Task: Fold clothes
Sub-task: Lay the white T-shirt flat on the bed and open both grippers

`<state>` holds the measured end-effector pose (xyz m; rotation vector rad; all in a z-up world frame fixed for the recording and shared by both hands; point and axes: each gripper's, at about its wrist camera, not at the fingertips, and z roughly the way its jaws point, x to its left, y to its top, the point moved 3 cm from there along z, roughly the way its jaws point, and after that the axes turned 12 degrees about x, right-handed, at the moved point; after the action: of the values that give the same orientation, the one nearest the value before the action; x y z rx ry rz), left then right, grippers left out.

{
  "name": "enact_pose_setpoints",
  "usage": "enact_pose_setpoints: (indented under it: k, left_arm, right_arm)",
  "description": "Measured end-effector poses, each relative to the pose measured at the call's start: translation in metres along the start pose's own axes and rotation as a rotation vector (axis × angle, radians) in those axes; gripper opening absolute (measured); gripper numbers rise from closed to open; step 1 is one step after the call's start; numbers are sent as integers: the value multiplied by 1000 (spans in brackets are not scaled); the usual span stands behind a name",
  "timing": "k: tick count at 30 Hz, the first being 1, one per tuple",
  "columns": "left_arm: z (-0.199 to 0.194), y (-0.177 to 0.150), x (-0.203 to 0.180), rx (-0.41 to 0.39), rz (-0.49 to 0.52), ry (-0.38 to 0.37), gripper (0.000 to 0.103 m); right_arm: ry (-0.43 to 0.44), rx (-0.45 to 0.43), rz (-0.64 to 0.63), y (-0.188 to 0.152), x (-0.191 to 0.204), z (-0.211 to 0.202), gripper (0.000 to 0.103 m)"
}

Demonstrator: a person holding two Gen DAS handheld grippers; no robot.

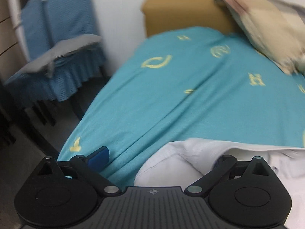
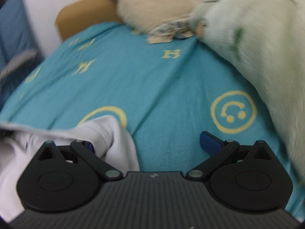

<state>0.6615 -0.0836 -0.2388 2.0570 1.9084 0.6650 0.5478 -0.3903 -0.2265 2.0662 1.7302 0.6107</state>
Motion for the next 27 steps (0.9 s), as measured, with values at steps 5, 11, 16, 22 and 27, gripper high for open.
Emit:
enact_pose_setpoints:
  k: [5,11,16,22,27]
  left_arm:
    - [-48,-1,0,-9,69,-89,100]
    - [-145,-49,8,-143,39,-126,100]
    - [-244,-135,22,-244,-24,-157,100]
    - [-360,-246,40,-334,-50,-167,100]
    - [-422,-329,54,-389,-23,-172,100]
  right_arm:
    - [6,-27,-110,-1,24,-49,103]
    - [21,-153,-116,-32,38,-143,103]
    - [29,-251,-87,-97,50,-243,103]
    - [17,-345,-88,-189,69,-348,103]
    - [48,-421,-69,-253,77,-412,103]
